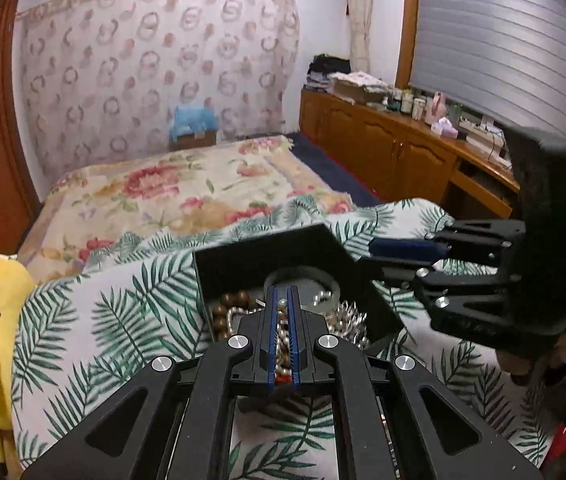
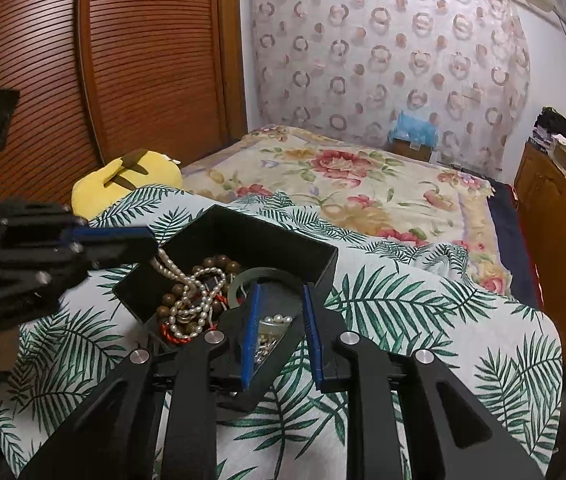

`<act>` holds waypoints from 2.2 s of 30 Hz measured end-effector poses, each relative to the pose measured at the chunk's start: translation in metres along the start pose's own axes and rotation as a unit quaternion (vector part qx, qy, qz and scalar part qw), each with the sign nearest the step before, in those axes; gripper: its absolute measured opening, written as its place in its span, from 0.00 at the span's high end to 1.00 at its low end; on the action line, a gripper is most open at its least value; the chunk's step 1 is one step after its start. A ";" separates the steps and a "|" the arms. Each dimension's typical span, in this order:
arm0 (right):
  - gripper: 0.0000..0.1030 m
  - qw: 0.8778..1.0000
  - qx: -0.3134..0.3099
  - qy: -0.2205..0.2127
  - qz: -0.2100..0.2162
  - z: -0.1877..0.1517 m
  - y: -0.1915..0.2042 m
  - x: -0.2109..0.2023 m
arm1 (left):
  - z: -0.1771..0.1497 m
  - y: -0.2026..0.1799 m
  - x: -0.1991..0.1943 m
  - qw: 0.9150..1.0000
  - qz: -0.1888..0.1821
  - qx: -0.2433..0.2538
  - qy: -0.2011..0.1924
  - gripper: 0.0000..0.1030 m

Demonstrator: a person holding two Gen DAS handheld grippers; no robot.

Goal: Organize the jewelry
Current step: 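Carry the pearls and jade bangle into the black box while opening both tools, then move both open tools back toward the silver bangle and green earrings, then close the left tool on the silver bangle while the right tool grasps the green earrings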

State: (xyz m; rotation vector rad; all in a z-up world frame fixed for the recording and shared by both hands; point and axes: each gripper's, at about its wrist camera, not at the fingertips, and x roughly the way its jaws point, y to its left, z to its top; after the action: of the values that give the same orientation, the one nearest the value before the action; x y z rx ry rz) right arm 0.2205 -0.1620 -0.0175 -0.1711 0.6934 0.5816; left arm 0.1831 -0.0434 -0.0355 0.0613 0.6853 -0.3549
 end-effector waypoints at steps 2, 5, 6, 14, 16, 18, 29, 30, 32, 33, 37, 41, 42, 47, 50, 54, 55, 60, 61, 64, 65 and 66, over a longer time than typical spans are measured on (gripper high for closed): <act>0.77 1.000 0.001 0.002 -0.002 -0.003 0.002 -0.002 | -0.002 0.000 0.001 1.000 -0.002 0.000 0.003 0.96; 0.77 1.000 0.006 0.003 -0.001 -0.006 0.004 -0.008 | -0.005 0.000 0.001 1.000 0.002 0.000 0.005 0.96; 0.77 1.000 0.007 0.004 -0.001 -0.007 0.005 -0.010 | -0.006 -0.001 0.001 1.000 0.002 0.000 0.006 0.96; 0.77 1.000 0.010 0.003 -0.008 -0.021 0.011 -0.031 | -0.013 -0.001 -0.004 1.000 0.009 -0.005 0.006 0.52; 0.77 1.000 0.015 0.000 -0.009 -0.025 0.013 -0.037 | -0.015 -0.002 -0.007 1.000 0.008 -0.006 0.005 0.46; 0.77 1.000 0.019 -0.001 -0.008 -0.030 0.015 -0.043 | -0.017 -0.002 -0.013 1.000 0.008 -0.008 0.002 0.34; 0.57 0.999 0.044 0.006 0.001 -0.078 0.033 -0.072 | -0.052 -0.012 -0.033 1.000 0.012 -0.013 0.013 0.09; 0.57 0.999 0.045 0.008 0.001 -0.084 0.035 -0.074 | -0.056 -0.012 -0.034 1.000 0.010 -0.015 0.016 0.09; 0.57 0.999 0.049 0.012 0.001 -0.095 0.037 -0.077 | -0.068 -0.015 -0.036 1.000 0.004 -0.021 0.023 0.09; 0.57 0.999 0.052 0.015 0.002 -0.102 0.039 -0.079 | -0.072 -0.018 -0.037 0.999 0.001 -0.024 0.026 0.09; 0.57 0.998 0.056 0.031 0.003 -0.121 0.045 -0.083 | -0.095 -0.030 -0.040 0.999 -0.008 -0.021 0.042 0.09; 0.57 0.997 0.062 0.037 0.002 -0.135 0.045 -0.087 | -0.109 -0.041 -0.041 0.998 -0.015 -0.013 0.057 0.09; 0.57 0.997 0.066 0.040 0.002 -0.139 0.045 -0.088 | -0.110 -0.043 -0.042 0.998 -0.017 -0.008 0.061 0.09; 0.57 0.997 0.061 0.043 -0.007 -0.151 0.049 -0.088 | -0.119 -0.051 -0.039 0.997 -0.028 -0.005 0.072 0.09; 0.57 0.998 0.059 0.035 -0.008 -0.153 0.051 -0.092 | -0.122 -0.055 -0.033 0.996 -0.031 -0.005 0.081 0.09; 0.57 0.998 0.054 0.027 -0.012 -0.155 0.053 -0.095 | -0.124 -0.061 -0.024 0.995 -0.025 -0.002 0.095 0.09; 0.57 0.998 0.055 0.024 -0.013 -0.155 0.053 -0.096 | -0.124 -0.062 -0.024 0.995 -0.023 -0.001 0.095 0.09; 0.57 0.998 0.056 0.020 -0.017 -0.154 0.053 -0.096 | -0.125 -0.066 -0.020 0.995 -0.007 0.011 0.102 0.09; 0.57 0.998 0.055 0.019 -0.018 -0.154 0.052 -0.096 | -0.125 -0.068 -0.019 0.994 -0.001 0.017 0.104 0.09; 0.57 0.998 0.057 0.015 -0.021 -0.154 0.051 -0.096 | -0.126 -0.071 -0.018 0.994 0.005 0.025 0.107 0.09; 0.57 0.998 0.057 0.014 -0.021 -0.154 0.051 -0.096 | -0.126 -0.071 -0.018 0.994 0.006 0.026 0.106 0.10; 0.57 0.998 0.058 0.012 -0.020 -0.155 0.051 -0.097 | -0.125 -0.071 -0.019 0.994 0.007 0.027 0.105 0.12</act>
State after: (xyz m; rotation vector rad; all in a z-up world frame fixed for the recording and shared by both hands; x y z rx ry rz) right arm 0.0464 -0.2151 -0.0710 -0.0837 0.7445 0.4994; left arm 0.0691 -0.0833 -0.1167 0.1560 0.8830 -0.3555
